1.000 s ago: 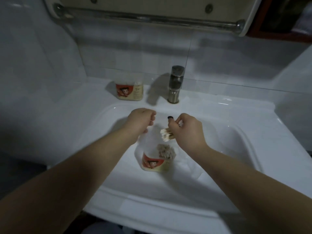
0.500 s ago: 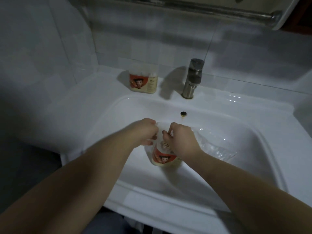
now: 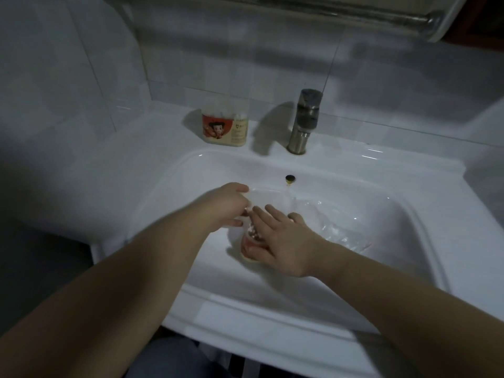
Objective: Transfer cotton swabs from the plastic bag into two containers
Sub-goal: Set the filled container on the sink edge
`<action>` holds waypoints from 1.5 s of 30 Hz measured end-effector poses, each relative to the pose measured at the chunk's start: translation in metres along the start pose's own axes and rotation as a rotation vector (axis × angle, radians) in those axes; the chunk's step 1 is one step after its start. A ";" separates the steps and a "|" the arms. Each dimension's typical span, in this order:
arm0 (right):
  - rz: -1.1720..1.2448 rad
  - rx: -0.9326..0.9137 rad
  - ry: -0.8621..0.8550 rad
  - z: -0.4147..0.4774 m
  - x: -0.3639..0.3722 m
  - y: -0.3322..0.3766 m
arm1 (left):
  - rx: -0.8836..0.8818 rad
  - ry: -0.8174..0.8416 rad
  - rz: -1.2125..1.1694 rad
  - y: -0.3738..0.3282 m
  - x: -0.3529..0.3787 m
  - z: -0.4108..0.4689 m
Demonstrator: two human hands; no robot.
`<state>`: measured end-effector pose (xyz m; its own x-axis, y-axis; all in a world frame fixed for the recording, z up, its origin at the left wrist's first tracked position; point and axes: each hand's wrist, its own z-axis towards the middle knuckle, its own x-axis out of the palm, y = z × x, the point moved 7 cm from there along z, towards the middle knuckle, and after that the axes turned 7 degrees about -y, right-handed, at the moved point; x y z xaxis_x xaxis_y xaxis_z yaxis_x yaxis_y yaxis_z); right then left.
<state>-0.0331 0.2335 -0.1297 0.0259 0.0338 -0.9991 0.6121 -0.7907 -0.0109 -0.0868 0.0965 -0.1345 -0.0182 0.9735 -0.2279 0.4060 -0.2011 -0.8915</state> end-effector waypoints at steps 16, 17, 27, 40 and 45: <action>0.820 0.451 -0.266 -0.035 -0.012 -0.094 | 0.185 -0.004 0.262 -0.014 -0.014 -0.013; 0.844 0.453 -0.261 -0.036 -0.013 -0.094 | 0.183 0.003 0.271 -0.014 -0.014 -0.015; 0.618 0.177 -0.134 -0.032 -0.011 -0.074 | 0.123 0.207 0.362 -0.001 -0.003 -0.029; 0.526 0.074 -0.167 -0.026 -0.009 -0.059 | 0.274 0.280 0.610 0.006 0.008 -0.024; 0.545 0.157 -0.157 -0.022 -0.007 -0.058 | 0.335 0.295 0.744 0.006 0.011 -0.029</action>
<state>-0.0518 0.2925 -0.1215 0.1790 -0.4848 -0.8561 0.4189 -0.7498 0.5122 -0.0587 0.1097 -0.1308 0.4013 0.5558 -0.7280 -0.0733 -0.7728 -0.6304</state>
